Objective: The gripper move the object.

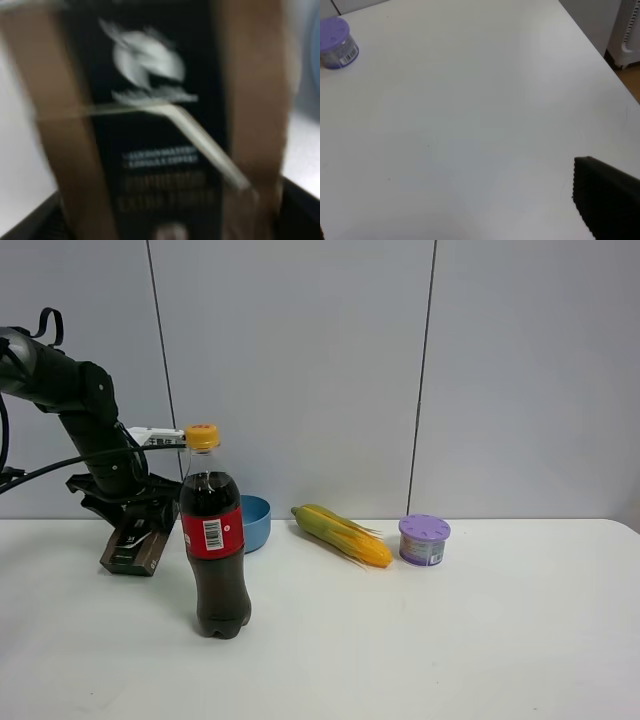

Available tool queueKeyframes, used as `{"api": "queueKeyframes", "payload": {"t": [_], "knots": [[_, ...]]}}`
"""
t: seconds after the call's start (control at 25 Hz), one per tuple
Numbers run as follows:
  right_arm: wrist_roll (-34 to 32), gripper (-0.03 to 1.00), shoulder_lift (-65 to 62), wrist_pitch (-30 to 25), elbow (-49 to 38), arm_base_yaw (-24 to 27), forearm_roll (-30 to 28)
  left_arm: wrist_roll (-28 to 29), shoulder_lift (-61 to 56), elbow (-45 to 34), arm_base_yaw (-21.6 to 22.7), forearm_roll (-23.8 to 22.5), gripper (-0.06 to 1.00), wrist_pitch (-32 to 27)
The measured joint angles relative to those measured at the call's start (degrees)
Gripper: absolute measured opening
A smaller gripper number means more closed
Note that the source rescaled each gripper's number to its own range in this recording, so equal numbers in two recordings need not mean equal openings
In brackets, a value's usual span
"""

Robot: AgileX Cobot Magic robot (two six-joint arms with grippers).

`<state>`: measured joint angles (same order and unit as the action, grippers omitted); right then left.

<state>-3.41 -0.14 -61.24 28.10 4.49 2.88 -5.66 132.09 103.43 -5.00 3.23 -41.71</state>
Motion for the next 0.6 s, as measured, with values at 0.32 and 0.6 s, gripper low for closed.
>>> {"api": "queueKeyframes", "payload": {"t": [0.32, 0.6], "knots": [[0.00, 1.00, 0.00, 0.00, 0.00, 0.00, 0.00, -0.04, -1.64, 0.00, -0.67, -0.30, 0.34, -3.71], [0.00, 1.00, 0.00, 0.00, 0.00, 0.00, 0.00, -1.48, -15.34, 4.27, -0.85, -4.82, 0.34, -11.99]]}}
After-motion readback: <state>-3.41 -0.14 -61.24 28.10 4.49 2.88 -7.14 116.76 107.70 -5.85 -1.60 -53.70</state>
